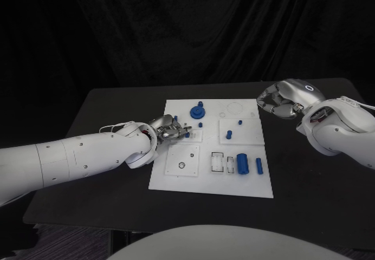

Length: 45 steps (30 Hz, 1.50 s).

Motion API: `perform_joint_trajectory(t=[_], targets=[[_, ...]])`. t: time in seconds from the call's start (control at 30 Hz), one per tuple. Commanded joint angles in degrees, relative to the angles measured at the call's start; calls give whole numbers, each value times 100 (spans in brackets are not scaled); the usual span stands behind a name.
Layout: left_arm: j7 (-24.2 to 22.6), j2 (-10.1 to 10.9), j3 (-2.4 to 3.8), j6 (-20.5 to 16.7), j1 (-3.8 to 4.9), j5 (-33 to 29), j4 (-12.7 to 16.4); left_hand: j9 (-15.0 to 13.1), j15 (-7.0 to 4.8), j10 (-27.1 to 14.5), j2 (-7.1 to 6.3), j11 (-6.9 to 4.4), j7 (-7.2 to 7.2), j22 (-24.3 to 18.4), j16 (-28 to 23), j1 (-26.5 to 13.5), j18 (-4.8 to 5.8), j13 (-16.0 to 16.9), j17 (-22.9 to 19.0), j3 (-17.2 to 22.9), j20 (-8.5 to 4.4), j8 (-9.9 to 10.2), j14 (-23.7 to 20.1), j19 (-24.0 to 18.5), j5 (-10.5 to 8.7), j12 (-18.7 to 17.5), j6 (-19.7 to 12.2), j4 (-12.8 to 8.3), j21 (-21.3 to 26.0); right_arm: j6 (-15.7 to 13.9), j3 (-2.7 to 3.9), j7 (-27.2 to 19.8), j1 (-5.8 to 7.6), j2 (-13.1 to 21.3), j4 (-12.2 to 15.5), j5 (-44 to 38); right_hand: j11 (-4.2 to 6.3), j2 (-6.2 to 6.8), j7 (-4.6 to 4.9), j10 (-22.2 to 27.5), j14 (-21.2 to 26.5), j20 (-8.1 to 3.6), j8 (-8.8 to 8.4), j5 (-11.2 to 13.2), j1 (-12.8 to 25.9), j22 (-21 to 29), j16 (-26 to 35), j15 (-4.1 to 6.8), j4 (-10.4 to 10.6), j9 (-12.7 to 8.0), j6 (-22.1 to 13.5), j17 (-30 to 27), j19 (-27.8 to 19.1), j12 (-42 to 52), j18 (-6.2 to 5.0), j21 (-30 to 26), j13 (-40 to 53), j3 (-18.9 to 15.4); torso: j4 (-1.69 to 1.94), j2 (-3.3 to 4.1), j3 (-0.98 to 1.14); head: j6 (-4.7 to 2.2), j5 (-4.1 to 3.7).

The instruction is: Assemble the parts on the task board

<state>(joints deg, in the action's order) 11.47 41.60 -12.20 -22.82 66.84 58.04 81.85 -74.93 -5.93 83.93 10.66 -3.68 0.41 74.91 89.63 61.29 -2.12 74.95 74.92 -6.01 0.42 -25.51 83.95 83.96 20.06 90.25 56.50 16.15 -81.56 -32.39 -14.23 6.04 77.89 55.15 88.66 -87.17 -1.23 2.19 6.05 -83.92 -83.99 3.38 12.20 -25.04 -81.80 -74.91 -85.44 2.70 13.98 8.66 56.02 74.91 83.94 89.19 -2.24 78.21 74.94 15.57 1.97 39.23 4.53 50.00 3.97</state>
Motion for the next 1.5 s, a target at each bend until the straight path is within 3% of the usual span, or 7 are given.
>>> perform_joint_trajectory(t=[0.03, 0.3, 0.67, 0.83, 1.0, 1.03, 1.5], targets=[[-162, 36, 4, -134, -9, -19, 81, -95, 31, 607, 6, 55, 8, 1232, 37, 13, 3, 1505, 1508, -13, 42, -5, 605, 120, -41, -25, -9, 43, -24, 12, 4, 84, -15, 17, 12, -17, -28, 31, 9, -486, -488, 34, -12, 10, -2, -1121, 29, -21, -3, -3, 33, 1080, 127, -21, -60, -19, 1369, 44, 4, 4, -1, 0, 7], [-224, 326, 6, -487, 70, 277, 499, -137, 10, 607, -141, 24, -35, 1270, 37, 142, 30, 1505, 1508, -69, 37, -145, 605, 198, 108, -25, 46, 13, -147, 9, 4, 93, -15, 43, 1, -17, -27, 38, 9, -486, -489, 32, -12, 11, 2, -1121, 27, -19, -6, -3, 34, 1081, 128, -21, -60, -21, 1369, 43, 6, 3, -1, 0, 55], [347, 536, 6, 213, 1052, 658, 612, -105, 4, 607, -359, 26, -20, 1286, 37, 701, 43, 1505, 1508, 17, 22, -99, 605, 227, 111, -25, -153, 1, -198, 14, 4, 126, -14, 32, -37, -14, -27, 41, 10, -488, -489, 31, -14, 12, 6, -1120, 27, -19, -5, -4, 32, 1081, 127, -20, -61, -25, 1370, 41, 11, -9, -2, 0, 47], [749, 442, 6, 825, 1336, 785, 373, -78, 37, 607, -362, 71, 40, 1285, 37, 791, 43, 1505, 1508, 26, 48, 0, 605, 222, -66, -25, -327, 39, -195, 21, 4, 135, -14, 9, -57, 14, -27, 41, 10, -488, -489, 31, -14, 12, 6, -1120, 27, -19, -5, -4, 32, 1081, 127, -20, -61, -25, 1370, 41, -6, -21, 20, 0, 76], [1049, 242, 6, 1304, 1426, 821, -9, -35, 82, 607, -334, 129, 112, 1291, 37, 824, 48, 1505, 1508, 30, 84, 129, 605, 231, -275, -25, -526, 38, -212, 27, 4, 128, -14, -7, -62, 24, -27, 42, 10, -489, -490, 31, -15, 13, 9, -1123, 23, -19, -4, -4, 31, 1084, 131, -19, -58, -14, 1372, 41, 12, -12, 9, 0, 54], [1099, 183, 6, 1402, 1437, 823, -121, -19, 107, 607, -300, 158, 146, 1291, 37, 811, 49, 1505, 1508, 41, 106, 181, 605, 232, -510, -25, -608, 34, -213, 29, 4, 126, -14, -9, -62, 26, -27, 42, 10, -489, -490, 31, -15, 13, 9, -1123, 23, -19, -4, -4, 31, 1084, 131, -19, -58, -14, 1372, 41, 4, -6, 8, 0, 68], [1278, -428, 4, 2168, 1412, 830, -1184, 20, 189, 607, -313, 248, 243, 1287, 37, 631, 46, 1505, 1508, -40, 185, 286, 605, 226, -810, -25, -749, 44, -203, 37, 4, 113, -14, 14, -35, 30, -27, 41, 10, -493, -490, 31, -15, 12, 10, -1122, 22, -19, -4, -4, 31, 1085, 130, -15, -60, -20, 1377, 43, -1, 22, -7, 0, 63]])
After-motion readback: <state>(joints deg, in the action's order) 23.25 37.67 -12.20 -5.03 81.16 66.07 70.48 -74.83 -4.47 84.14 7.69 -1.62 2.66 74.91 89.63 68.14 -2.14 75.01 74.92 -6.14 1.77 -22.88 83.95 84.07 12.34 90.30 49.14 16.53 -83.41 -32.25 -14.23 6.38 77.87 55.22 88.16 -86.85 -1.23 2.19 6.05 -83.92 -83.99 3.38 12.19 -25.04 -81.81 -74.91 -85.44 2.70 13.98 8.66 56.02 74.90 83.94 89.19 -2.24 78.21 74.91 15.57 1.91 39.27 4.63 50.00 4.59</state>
